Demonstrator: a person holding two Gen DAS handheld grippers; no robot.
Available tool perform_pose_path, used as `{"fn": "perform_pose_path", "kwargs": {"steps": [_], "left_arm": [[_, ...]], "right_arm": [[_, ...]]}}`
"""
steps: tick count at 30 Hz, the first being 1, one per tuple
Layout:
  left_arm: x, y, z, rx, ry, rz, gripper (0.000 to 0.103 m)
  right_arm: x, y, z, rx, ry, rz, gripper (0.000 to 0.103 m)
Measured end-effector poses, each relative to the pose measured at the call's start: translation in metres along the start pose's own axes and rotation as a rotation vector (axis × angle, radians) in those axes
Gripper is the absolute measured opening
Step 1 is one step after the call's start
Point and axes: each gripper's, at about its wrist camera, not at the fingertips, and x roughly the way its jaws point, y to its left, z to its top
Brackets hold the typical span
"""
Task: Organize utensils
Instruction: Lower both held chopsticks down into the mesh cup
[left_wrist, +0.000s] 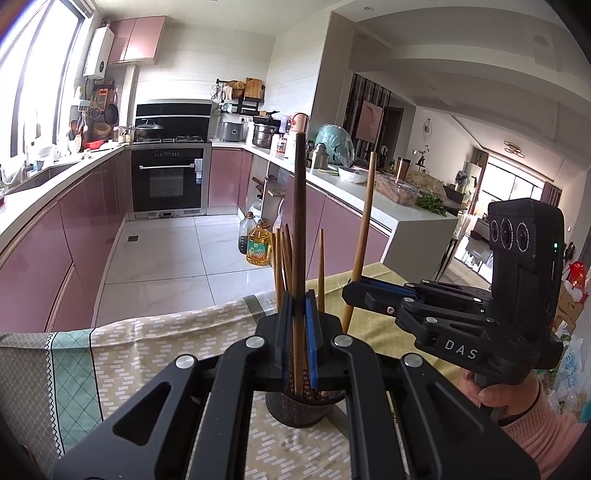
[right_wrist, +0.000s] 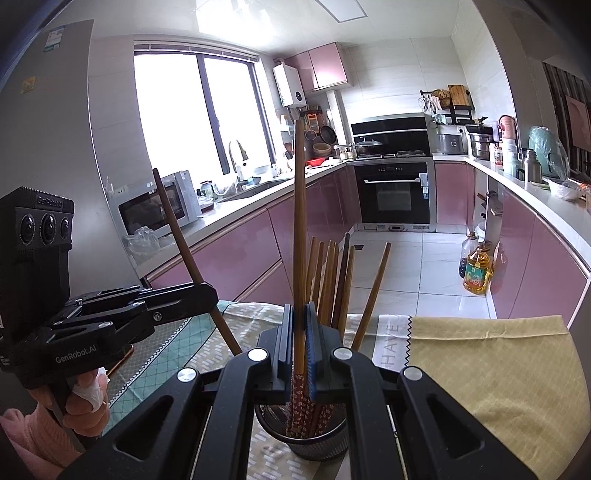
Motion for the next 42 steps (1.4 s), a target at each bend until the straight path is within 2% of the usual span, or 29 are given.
{"fn": "perform_pose_path", "kwargs": {"steps": [15,42], "left_arm": [[0.010,-0.002,0.005,0.018,0.041,0.010,0.007],[0.037,-0.006,-0.006,0.057,0.124,0.036,0.007]], "right_arm": [[0.010,-0.005,-0.011,0.015,0.040,-0.001,0.006],[0.030,-0.017,-0.028,0.045,0.095,-0.004,0.006]]}}
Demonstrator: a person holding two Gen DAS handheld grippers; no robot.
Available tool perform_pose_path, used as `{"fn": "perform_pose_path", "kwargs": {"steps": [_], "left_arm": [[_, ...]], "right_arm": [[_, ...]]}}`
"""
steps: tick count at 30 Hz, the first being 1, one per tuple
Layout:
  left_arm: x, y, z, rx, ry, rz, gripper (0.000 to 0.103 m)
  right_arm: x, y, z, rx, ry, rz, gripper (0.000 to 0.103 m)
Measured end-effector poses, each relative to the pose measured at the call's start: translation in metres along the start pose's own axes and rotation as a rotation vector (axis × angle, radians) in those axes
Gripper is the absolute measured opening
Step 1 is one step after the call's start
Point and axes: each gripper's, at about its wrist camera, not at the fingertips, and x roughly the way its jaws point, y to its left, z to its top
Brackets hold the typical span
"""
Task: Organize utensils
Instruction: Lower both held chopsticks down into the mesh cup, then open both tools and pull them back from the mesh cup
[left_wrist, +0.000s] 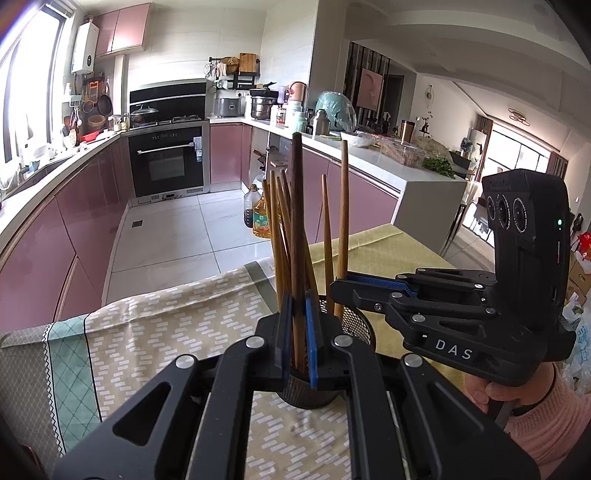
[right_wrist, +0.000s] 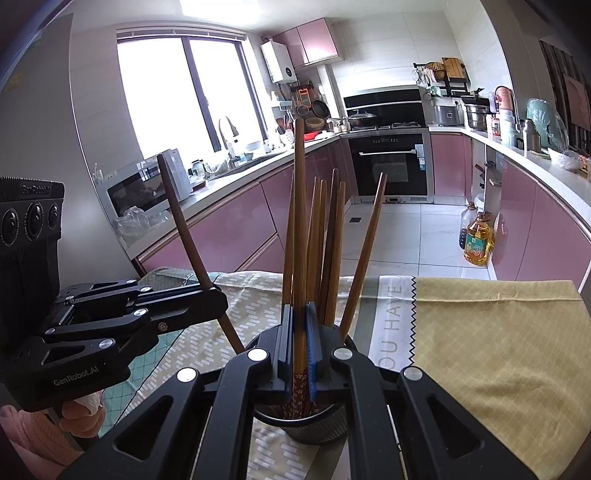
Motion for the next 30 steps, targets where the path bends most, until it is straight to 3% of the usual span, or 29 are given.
{"fn": "perform_pose_path", "kwargs": {"steps": [30], "left_arm": [[0.031,0.007,-0.004,-0.007,0.040,0.029,0.008]], "right_arm": [[0.005,-0.007,-0.002,0.025,0.023,0.002,0.008]]}}
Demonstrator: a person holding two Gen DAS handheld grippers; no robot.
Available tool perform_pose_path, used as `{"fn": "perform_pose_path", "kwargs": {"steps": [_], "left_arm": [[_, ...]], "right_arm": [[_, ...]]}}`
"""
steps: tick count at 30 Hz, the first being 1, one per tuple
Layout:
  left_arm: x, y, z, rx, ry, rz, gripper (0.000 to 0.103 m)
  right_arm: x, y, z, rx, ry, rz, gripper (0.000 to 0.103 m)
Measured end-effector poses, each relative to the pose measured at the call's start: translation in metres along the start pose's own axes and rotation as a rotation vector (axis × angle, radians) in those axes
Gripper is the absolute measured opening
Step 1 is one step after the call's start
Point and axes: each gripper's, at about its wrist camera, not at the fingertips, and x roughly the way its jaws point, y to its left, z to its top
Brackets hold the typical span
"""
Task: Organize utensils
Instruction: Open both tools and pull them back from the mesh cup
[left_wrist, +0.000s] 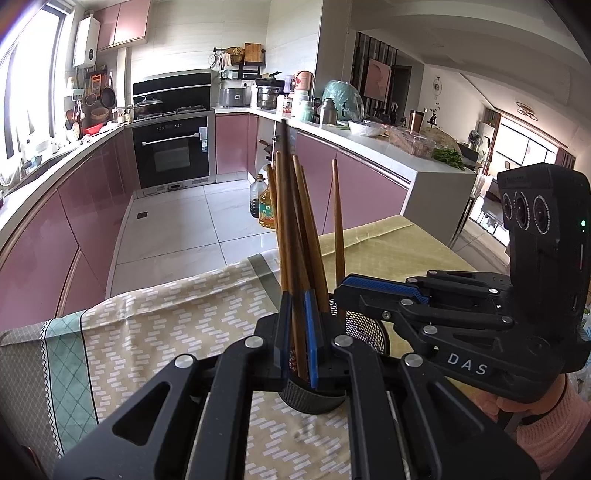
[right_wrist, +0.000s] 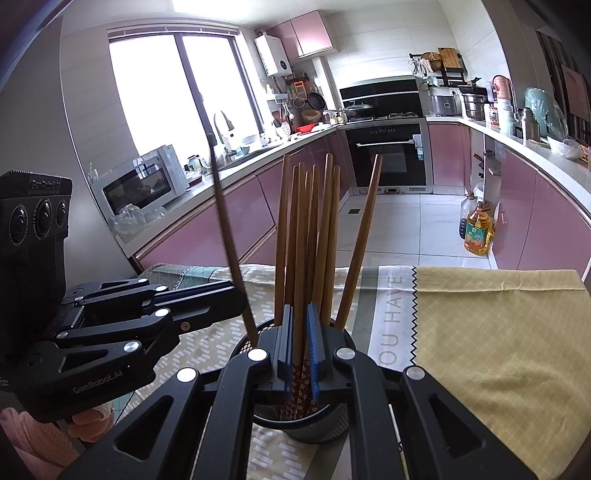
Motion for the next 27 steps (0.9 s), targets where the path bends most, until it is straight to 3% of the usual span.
{"fn": "perform_pose_path", "kwargs": {"steps": [2,4,7,9,13,14,16,18,19,21,27], "left_arm": [[0.000,0.000,0.000,-0.002,-0.001,0.005,0.010],[0.000,0.001,-0.001,-0.014,-0.005,0.005,0.021],[-0.003,0.000,-0.002,-0.004,-0.017,0.019,0.026],[-0.006,-0.001,-0.003,0.002,-0.024,0.024,0.030],[-0.014,0.001,-0.007,-0.008,-0.052,0.045,0.045],[-0.018,0.003,-0.008,-0.013,-0.066,0.059,0.047],[-0.027,0.006,-0.014,-0.021,-0.098,0.080,0.067],[-0.038,0.012,-0.021,-0.039,-0.138,0.120,0.076],[-0.044,0.015,-0.025,-0.043,-0.154,0.141,0.083],[-0.054,0.019,-0.031,-0.049,-0.184,0.181,0.096],[-0.078,0.027,-0.051,-0.050,-0.224,0.282,0.097]], "right_arm": [[0.000,0.000,0.000,-0.001,0.000,-0.001,0.008],[-0.001,0.000,0.000,-0.001,-0.001,-0.001,0.008],[-0.004,0.002,-0.001,-0.004,-0.005,-0.002,0.010],[-0.006,0.003,-0.002,-0.006,-0.008,-0.005,0.019],[-0.012,0.006,-0.006,-0.015,-0.019,-0.021,0.025],[-0.015,0.007,-0.007,-0.017,-0.027,-0.029,0.033],[-0.019,0.008,-0.009,-0.021,-0.041,-0.043,0.042],[-0.023,0.009,-0.012,-0.029,-0.059,-0.062,0.057],[-0.025,0.011,-0.014,-0.034,-0.065,-0.073,0.059],[-0.029,0.014,-0.018,-0.051,-0.084,-0.097,0.074],[-0.042,0.029,-0.030,-0.095,-0.154,-0.141,0.096]]}}
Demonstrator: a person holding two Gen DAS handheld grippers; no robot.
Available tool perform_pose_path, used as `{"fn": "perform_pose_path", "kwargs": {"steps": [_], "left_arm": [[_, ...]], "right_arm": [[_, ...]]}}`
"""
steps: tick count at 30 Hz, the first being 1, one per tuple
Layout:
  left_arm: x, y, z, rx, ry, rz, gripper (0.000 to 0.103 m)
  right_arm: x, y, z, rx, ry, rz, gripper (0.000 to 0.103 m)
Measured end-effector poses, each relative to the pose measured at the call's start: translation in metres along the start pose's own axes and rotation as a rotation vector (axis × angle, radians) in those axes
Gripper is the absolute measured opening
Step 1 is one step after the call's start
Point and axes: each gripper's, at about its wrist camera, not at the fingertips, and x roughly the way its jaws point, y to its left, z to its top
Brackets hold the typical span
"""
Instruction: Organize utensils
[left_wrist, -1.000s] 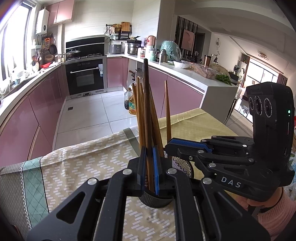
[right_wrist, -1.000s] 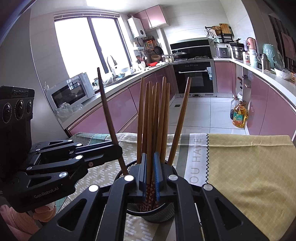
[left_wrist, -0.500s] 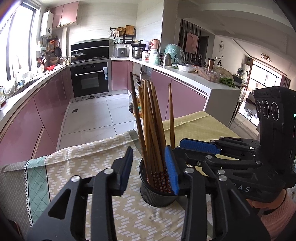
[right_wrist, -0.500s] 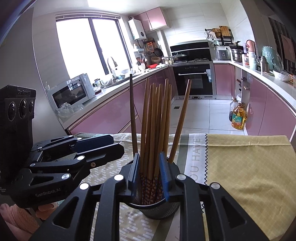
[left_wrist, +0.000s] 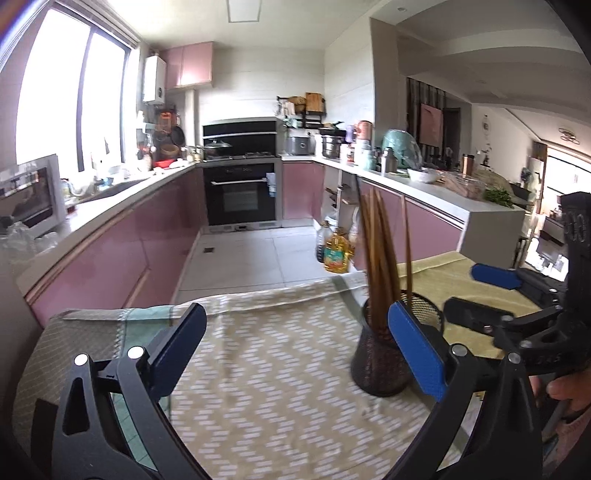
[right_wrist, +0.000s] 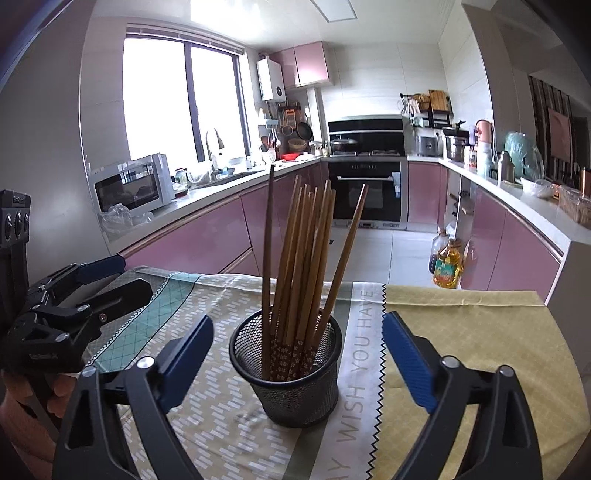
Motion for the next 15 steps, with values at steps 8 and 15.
{"fn": "perform_pose_path", "kwargs": {"steps": [8,15], "left_arm": [[-0.037,0.015,-0.012,-0.042,-0.097,0.105,0.097],[-0.070,0.018,-0.017,-0.047,-0.158,0.154,0.097]], "right_arm": [[-0.025,0.021,-0.012,-0.033,-0.107,-0.051,0.096],[-0.041,0.035,-0.019,-0.042,-0.157,-0.056,0.096]]}}
